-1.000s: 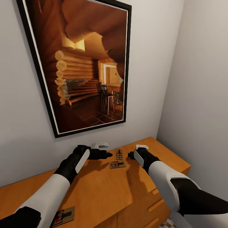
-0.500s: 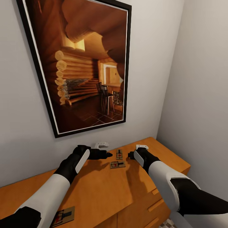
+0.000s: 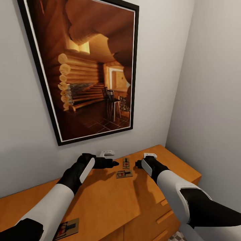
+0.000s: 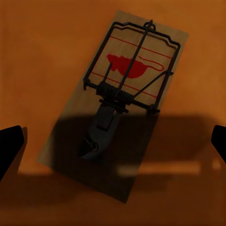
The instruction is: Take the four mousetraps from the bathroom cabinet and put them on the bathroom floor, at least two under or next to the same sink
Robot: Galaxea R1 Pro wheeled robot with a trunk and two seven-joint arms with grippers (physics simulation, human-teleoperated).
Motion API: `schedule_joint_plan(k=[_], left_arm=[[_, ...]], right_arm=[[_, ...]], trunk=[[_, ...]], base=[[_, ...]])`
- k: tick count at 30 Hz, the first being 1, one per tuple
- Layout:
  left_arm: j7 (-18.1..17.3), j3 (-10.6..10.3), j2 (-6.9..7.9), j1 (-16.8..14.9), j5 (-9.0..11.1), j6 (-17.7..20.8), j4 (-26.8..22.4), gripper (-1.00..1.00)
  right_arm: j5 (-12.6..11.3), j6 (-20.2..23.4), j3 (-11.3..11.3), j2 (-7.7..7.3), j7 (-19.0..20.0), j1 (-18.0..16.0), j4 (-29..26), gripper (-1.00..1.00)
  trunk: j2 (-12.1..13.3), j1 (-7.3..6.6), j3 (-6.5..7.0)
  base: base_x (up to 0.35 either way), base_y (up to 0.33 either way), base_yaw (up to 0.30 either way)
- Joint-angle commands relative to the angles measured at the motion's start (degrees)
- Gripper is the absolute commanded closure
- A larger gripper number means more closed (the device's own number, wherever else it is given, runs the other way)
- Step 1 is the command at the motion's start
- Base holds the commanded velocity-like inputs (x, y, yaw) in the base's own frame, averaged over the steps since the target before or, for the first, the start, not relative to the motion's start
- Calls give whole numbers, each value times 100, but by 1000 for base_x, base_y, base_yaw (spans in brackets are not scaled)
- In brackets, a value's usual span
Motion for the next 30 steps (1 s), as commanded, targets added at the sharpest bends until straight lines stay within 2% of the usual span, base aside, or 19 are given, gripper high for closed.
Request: schedule_joint_plan(k=[1, 20, 21, 30], left_arm=[[-25, 3, 1, -4, -22, 21, -4, -100], [-25, 3, 2, -4, -22, 21, -4, -100], [-25, 2, 2, -4, -22, 21, -4, -100], [-25, 2, 2, -4, -22, 21, -4, -100]], right_arm=[[-49, 11, -29, 4, -36, -3, -11, -100], [-53, 11, -29, 4, -36, -3, -11, -100], [-54, 11, -31, 4, -36, -3, -11, 100], [-66, 20, -38, 4, -36, -3, -2, 100]], trunk=[[-5, 1, -8], [-5, 1, -8], [-5, 1, -8], [-5, 1, -8]], base=[[0, 0, 0], [0, 0, 0], [0, 0, 0], [0, 0, 0]])
